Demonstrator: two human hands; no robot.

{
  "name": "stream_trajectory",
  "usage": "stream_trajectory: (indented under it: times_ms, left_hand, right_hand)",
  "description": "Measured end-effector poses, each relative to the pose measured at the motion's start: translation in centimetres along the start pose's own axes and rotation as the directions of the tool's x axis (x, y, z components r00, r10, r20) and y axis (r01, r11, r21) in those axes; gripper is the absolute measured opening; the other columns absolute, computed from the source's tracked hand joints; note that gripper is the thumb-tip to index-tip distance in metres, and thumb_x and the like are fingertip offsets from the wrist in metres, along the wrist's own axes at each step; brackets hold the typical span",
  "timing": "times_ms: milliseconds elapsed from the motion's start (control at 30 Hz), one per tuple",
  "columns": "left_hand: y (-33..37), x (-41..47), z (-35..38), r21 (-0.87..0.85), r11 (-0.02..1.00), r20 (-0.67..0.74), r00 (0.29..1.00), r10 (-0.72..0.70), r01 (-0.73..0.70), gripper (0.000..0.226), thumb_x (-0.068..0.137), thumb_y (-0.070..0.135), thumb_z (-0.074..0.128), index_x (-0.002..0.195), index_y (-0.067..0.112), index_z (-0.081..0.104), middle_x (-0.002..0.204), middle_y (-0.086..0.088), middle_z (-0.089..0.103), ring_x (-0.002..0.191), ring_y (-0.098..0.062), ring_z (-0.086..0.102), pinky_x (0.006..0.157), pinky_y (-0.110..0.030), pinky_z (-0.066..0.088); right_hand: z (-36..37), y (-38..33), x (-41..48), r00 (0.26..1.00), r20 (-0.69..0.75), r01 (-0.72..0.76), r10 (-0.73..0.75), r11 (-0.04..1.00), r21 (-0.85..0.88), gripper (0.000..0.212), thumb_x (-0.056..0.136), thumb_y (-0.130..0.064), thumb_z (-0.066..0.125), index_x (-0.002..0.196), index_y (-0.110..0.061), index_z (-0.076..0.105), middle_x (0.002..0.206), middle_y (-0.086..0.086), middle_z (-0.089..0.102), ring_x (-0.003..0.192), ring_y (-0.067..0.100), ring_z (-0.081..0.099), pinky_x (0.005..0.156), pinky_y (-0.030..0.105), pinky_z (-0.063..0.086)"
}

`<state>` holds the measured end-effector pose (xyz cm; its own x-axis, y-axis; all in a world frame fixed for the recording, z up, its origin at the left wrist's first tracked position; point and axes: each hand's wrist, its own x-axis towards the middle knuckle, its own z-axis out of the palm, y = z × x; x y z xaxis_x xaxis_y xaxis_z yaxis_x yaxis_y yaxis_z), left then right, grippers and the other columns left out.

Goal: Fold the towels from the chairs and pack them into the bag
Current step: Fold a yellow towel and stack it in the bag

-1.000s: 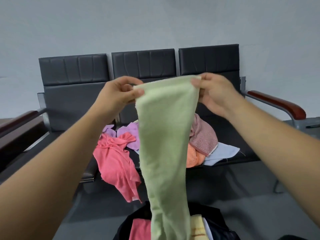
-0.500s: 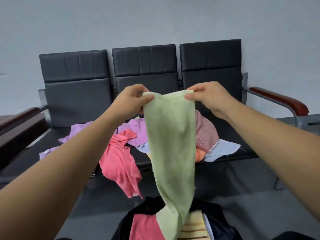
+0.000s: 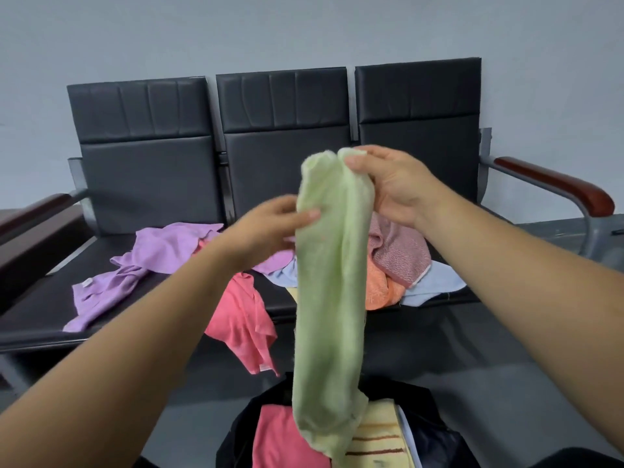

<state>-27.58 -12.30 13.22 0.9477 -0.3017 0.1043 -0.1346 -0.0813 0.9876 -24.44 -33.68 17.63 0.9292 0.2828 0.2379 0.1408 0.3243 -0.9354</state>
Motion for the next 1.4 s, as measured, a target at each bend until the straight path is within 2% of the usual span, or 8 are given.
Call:
stream_trajectory:
  times_ms: [133,267,367,533,800,900,1000,1400]
  left_hand:
    - [-5.9,-1.1,-0.6,0.461,0.873,0.152,0.955,-0.255,0.16,0.03,0.084,0.032,0.079,0.106,0.01,0.077,0.1,-0.001,0.076,0.091,-0.012,0.067,0.093,-0.032,0.049]
    - [-8.5,-1.9,0.7,0.006,0.975,0.178,0.959,-0.219,0.221,0.039,0.089,0.011,0.066,0.126,-0.002,0.064,0.129,-0.02,0.067,0.116,-0.029,0.065,0.11,-0.044,0.045]
    - [-8.3,-1.6,2.0,-0.324,0.922,0.176,0.971,-0.162,0.213,0.048,0.089,0.018,0.055,0.133,0.0,0.058,0.128,-0.02,0.067,0.112,-0.029,0.065,0.097,-0.043,0.052]
    - [-7.1,-0.6,2.2,-0.605,0.784,0.049,0.99,-0.135,0.137,0.041,0.089,0.027,0.046,0.097,0.006,0.08,0.097,-0.01,0.077,0.088,-0.022,0.074,0.077,-0.032,0.061]
    - [-8.7,0.7,1.1,-0.708,0.706,-0.066,0.997,-0.04,-0.018,0.045,0.1,0.021,0.039,0.088,0.011,0.082,0.086,-0.005,0.077,0.081,-0.018,0.074,0.078,-0.031,0.061]
    - [-9.9,0.8,0.3,-0.708,0.704,-0.113,0.993,-0.036,-0.055,0.032,0.093,0.009,0.051,0.116,0.005,0.072,0.099,-0.009,0.075,0.09,-0.023,0.073,0.081,-0.037,0.061]
    - [-11.2,1.1,-0.5,-0.638,0.768,-0.103,0.995,-0.016,-0.054,0.064,0.083,-0.002,0.056,0.146,0.003,0.045,0.121,-0.016,0.064,0.108,-0.031,0.067,0.09,-0.046,0.058]
    - [-11.8,1.0,-2.2,-0.22,0.975,-0.04,0.998,-0.053,0.043,0.069,0.096,-0.01,0.052,0.15,0.032,0.04,0.132,-0.007,0.066,0.113,-0.025,0.068,0.082,-0.04,0.06]
  right_hand:
    - [-0.3,-0.6,1.0,0.999,-0.036,0.018,-0.016,0.997,0.077,0.005,0.093,-0.002,0.067,0.095,-0.006,0.069,0.082,0.009,0.074,0.076,0.02,0.07,0.078,0.037,0.06]
    - [-1.7,1.5,1.7,0.988,-0.152,-0.049,0.027,0.988,-0.149,0.008,0.09,-0.004,0.072,0.092,-0.011,0.068,0.08,0.006,0.073,0.072,0.019,0.068,0.068,0.036,0.058]
    - [-2.8,5.2,2.1,0.964,-0.249,-0.162,0.093,0.949,-0.27,0.014,0.087,-0.001,0.074,0.088,-0.014,0.068,0.076,0.006,0.07,0.057,0.015,0.065,0.052,0.026,0.052]
    - [-5.1,10.1,1.5,0.918,-0.144,-0.374,0.368,0.927,-0.014,0.032,0.089,-0.009,0.075,0.118,-0.013,0.064,0.1,0.008,0.072,0.082,0.02,0.069,0.069,0.035,0.06]
    - [-5.5,15.2,-0.8,0.755,-0.089,-0.647,0.65,0.76,0.062,0.045,0.092,-0.055,0.058,0.098,-0.011,0.064,0.085,0.008,0.071,0.086,0.025,0.066,0.086,0.044,0.053]
    - [-5.7,16.8,-1.4,0.728,-0.015,-0.685,0.685,0.728,0.016,0.042,0.09,-0.049,0.063,0.102,-0.009,0.066,0.092,0.008,0.072,0.088,0.023,0.068,0.093,0.042,0.052]
    - [-5.5,17.4,-1.7,0.704,0.115,-0.702,0.701,0.711,-0.038,0.031,0.082,-0.025,0.069,0.11,-0.01,0.07,0.104,0.009,0.074,0.092,0.021,0.071,0.093,0.041,0.056]
    - [-4.2,14.9,0.5,0.969,0.04,-0.247,0.244,0.951,0.184,0.041,0.081,-0.006,0.069,0.122,0.001,0.065,0.116,0.017,0.071,0.109,0.027,0.068,0.094,0.036,0.058]
